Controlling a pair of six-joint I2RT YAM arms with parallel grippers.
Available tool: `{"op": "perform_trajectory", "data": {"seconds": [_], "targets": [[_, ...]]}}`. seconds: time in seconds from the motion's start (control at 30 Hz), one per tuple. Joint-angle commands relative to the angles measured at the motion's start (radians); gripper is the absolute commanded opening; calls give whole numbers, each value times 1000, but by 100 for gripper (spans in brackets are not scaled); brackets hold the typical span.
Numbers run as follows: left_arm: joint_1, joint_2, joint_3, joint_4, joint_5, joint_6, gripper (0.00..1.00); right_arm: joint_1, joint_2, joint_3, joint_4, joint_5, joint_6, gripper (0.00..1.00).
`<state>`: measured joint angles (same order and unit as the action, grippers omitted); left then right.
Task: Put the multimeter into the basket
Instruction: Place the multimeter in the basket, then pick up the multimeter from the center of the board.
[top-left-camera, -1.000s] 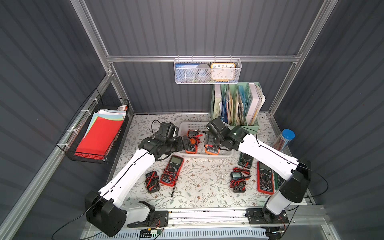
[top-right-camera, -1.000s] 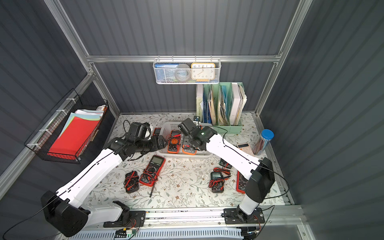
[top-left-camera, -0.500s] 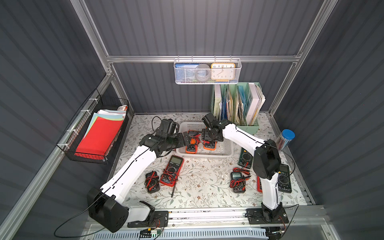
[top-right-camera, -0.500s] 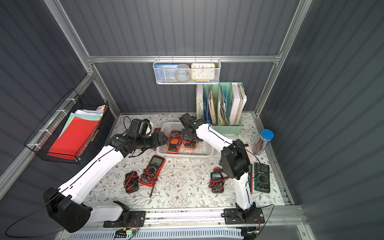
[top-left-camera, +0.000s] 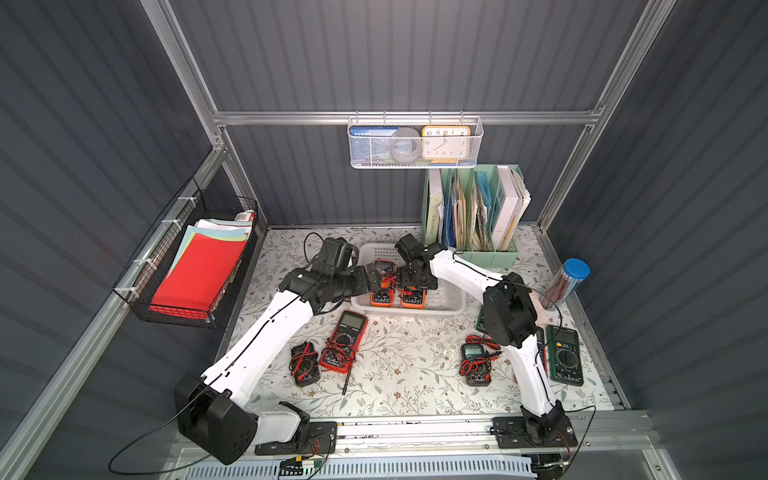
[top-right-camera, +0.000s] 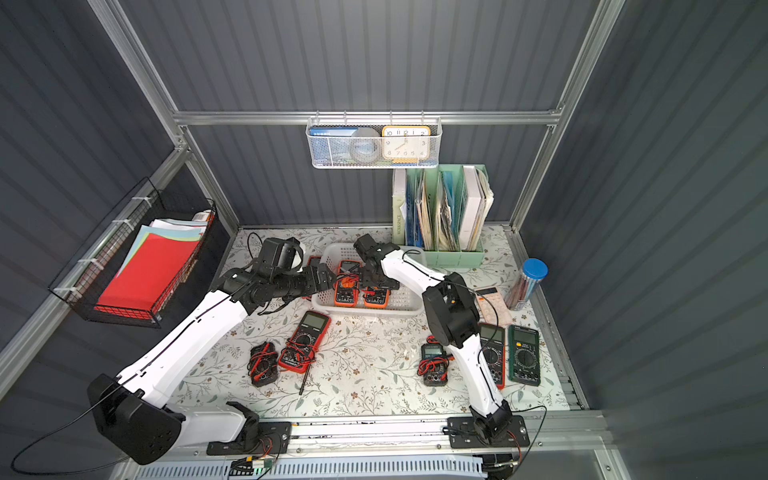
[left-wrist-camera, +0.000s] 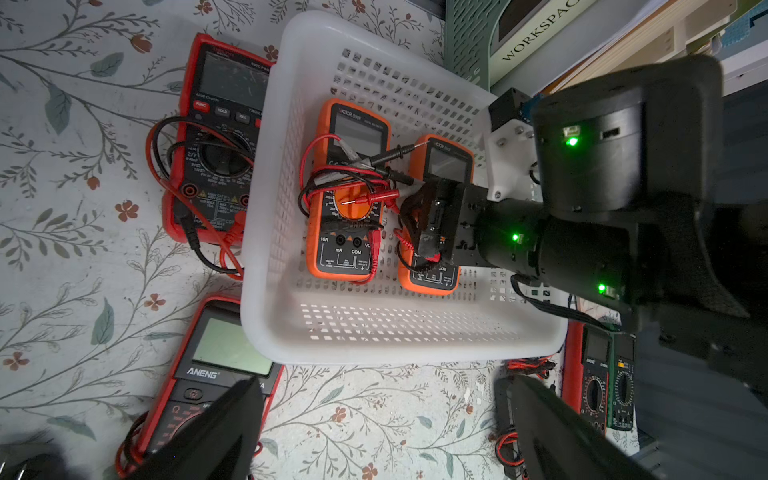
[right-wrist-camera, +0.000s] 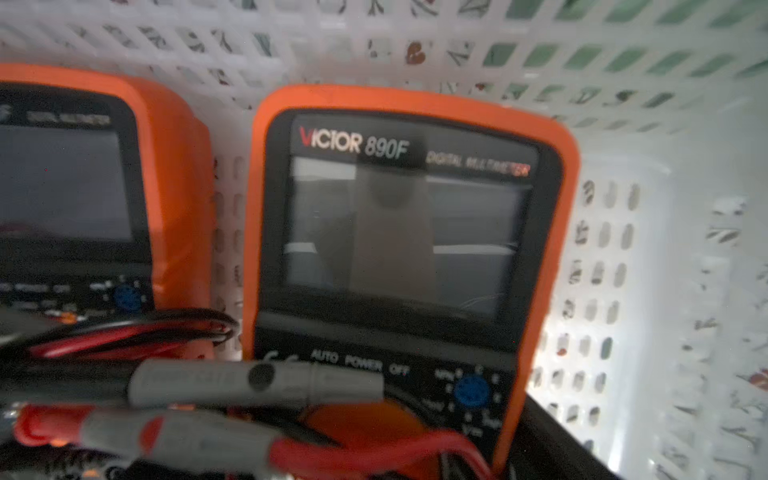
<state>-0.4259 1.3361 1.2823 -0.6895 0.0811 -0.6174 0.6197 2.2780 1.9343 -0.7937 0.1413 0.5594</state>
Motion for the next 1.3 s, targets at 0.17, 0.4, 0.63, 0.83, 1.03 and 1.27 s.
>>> {"op": "perform_trajectory", "data": {"seconds": [0.17,0.4,0.63,0.83,1.03,1.27], "targets": [[0,11,-3,2,6,2,99,2,-6,42,-25,-5,-3,98],[-1,15,-6,1,9,3,99,3,-93,24,-24,27,-8,99],[0,11,-1,-4,-5,9,99,4,-215,1,-8,32,-7,99],[-1,0,-19,-13,-13,11,99,9,-356,-81,26,9,16,99],[0,-32,-62,-28,-30,11,99,39,-500,-226,64,20,56,99],[-1,-42,-107,-21,14,5,99,52,-678,-450,108,64,125,99]]}}
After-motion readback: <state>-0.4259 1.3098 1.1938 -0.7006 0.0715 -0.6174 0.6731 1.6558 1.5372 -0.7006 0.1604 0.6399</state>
